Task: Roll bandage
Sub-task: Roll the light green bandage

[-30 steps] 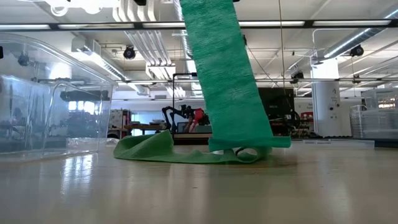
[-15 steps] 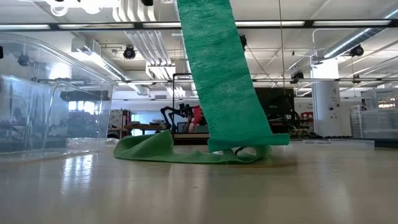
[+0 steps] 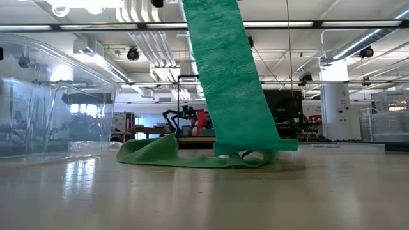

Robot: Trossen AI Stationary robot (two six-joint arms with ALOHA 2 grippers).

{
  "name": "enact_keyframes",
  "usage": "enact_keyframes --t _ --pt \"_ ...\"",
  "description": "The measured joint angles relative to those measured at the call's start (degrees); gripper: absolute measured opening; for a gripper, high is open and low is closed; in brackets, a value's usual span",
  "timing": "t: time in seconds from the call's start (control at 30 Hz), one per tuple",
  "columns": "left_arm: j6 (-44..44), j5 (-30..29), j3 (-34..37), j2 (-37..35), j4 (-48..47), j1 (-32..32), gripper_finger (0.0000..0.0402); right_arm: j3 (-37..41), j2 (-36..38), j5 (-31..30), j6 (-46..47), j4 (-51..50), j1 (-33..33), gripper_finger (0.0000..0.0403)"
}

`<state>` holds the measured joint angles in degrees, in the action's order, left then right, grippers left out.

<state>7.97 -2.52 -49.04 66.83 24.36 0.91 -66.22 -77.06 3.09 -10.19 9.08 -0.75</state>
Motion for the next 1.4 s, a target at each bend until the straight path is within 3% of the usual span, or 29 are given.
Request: enact_keyframes --t 0.07,0.23,0.4,0.63,0.87,1.03,1.23,1.4 --pt "0.0 0.0 0.0 -0.4 -0.2 0.0 0.0013 0.0 0.0 0.1 0.4 -0.4 0.0 0.0041" --pt "0.0 -1.5 0.0 -1.8 -0.6 0.0 0.0028 0.0 0.0 0.0 0.1 -0.7 0.1 0.0079" --pt "2.2 -2.0 0.0 -2.1 -0.4 -0.1 0.0008 0.0 0.5 0.4 -0.2 -3.5 0.5 0.0132" --pt "6.0 -2.7 0.0 -1.8 -0.7 -0.1 0.0013 0.4 1.2 -1.7 0.3 -8.0 2.3 0.0196" --pt "4.2 -2.0 1.9 -1.4 0.3 -0.1 0.0011 8.5 0.2 -5.0 6.9 -0.7 3.3 0.0225" --pt "1.3 2.1 5.6 -1.4 10.2 -0.1 0.0011 12.6 1.0 -10.1 8.3 4.5 3.3 0.0234" --pt "-1.5 2.2 8.9 -0.8 18.9 -0.1 0.0011 11.4 5.3 -11.4 -2.3 4.7 5.3 0.0229" --pt "-5.6 2.2 9.9 0.0 19.8 -0.1 0.0011 8.2 6.2 -19.8 -17.9 2.9 9.0 0.023"
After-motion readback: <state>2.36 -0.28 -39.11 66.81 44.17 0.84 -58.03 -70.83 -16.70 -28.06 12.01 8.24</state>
